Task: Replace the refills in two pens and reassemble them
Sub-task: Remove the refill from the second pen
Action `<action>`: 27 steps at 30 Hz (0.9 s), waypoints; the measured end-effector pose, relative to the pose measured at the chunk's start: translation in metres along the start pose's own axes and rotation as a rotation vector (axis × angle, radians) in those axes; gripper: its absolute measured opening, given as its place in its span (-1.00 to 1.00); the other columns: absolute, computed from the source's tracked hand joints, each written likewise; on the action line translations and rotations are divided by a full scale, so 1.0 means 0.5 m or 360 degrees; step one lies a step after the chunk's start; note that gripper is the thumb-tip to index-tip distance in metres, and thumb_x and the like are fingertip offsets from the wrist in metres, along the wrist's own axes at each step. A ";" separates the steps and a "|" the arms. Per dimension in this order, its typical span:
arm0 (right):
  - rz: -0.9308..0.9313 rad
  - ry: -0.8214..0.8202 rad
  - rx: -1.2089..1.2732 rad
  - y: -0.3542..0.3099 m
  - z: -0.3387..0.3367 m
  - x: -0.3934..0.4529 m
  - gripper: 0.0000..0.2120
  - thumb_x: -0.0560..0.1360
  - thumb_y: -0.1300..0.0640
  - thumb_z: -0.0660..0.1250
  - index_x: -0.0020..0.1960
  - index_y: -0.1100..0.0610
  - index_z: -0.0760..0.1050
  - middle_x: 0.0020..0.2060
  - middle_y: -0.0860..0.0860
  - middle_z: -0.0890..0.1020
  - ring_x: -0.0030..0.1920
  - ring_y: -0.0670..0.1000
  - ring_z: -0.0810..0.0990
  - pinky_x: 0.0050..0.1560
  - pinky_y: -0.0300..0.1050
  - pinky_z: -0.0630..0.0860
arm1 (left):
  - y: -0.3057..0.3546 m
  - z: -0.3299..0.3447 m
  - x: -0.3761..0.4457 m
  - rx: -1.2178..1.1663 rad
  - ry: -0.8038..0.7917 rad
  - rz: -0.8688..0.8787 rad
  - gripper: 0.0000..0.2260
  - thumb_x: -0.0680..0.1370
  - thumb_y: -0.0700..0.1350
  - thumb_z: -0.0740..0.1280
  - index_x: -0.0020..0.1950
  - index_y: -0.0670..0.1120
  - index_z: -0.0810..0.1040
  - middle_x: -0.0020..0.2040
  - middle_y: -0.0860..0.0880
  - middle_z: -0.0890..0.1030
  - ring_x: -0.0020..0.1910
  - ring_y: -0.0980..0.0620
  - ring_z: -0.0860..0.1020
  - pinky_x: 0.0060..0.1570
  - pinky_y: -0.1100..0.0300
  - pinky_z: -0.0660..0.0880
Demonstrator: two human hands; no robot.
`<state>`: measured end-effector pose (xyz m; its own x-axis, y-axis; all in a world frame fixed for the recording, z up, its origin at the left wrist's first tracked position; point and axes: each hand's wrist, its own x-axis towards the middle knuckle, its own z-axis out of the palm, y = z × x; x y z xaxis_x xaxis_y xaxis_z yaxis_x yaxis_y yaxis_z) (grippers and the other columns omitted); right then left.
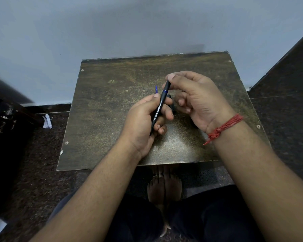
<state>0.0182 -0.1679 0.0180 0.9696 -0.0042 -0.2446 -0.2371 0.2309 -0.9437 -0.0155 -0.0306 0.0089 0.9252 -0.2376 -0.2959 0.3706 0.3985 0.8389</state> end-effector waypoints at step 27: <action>0.0008 0.0059 0.0025 -0.007 0.007 -0.003 -0.89 0.52 0.34 0.32 0.01 0.18 0.50 -0.07 0.21 0.73 -0.54 -0.07 0.35 -0.58 -0.27 0.16 | -0.002 -0.001 0.001 0.0007 0.0005 0.0006 -0.76 0.68 -0.13 0.11 -0.02 -0.20 0.51 -0.46 -0.06 0.51 -0.61 0.14 0.21 -0.60 0.31 0.21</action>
<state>0.0176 -0.1651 0.0227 0.9654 -0.0391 -0.2579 -0.2408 0.2462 -0.9388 -0.0153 -0.0308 0.0080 0.9268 -0.2334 -0.2942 0.3669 0.3954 0.8420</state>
